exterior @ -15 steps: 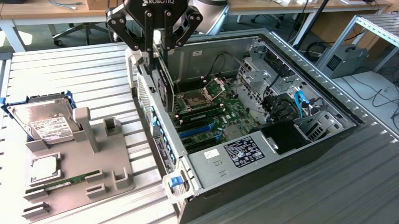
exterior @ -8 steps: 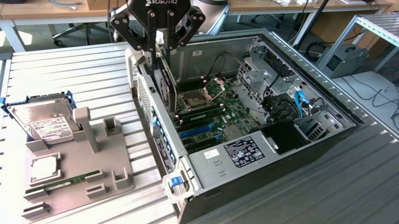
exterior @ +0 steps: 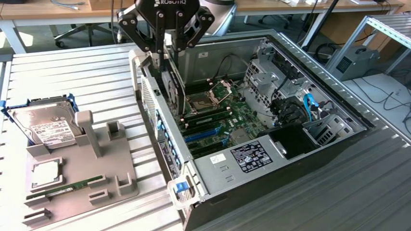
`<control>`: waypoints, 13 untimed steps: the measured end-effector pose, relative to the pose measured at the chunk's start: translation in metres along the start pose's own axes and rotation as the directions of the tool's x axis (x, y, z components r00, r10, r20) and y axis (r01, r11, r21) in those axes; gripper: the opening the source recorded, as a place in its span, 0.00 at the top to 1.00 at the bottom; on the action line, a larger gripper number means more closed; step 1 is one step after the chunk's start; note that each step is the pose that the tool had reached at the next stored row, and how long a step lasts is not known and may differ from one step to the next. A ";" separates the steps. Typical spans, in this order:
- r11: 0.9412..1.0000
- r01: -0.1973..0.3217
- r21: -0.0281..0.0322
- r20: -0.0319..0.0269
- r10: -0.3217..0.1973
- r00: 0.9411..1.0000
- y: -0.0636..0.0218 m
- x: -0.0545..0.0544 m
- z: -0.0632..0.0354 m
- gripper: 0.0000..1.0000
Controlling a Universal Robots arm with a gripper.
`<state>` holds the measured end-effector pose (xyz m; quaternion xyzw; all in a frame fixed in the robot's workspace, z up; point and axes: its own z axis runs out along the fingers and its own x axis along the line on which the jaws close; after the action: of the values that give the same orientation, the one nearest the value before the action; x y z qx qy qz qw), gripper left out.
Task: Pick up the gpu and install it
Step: 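Pick up the gpu and move the gpu toward the slot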
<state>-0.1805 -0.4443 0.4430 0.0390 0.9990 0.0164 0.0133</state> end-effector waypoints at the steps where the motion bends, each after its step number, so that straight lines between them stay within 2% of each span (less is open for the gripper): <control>1: 1.000 0.000 0.000 0.000 0.000 1.000 0.0000 -0.001 0.0001 0.73; 13: 1.000 0.000 0.000 0.000 0.000 1.000 0.0008 -0.012 0.0018 0.73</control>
<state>-0.1689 -0.4443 0.4416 0.0390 0.9990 0.0163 0.0133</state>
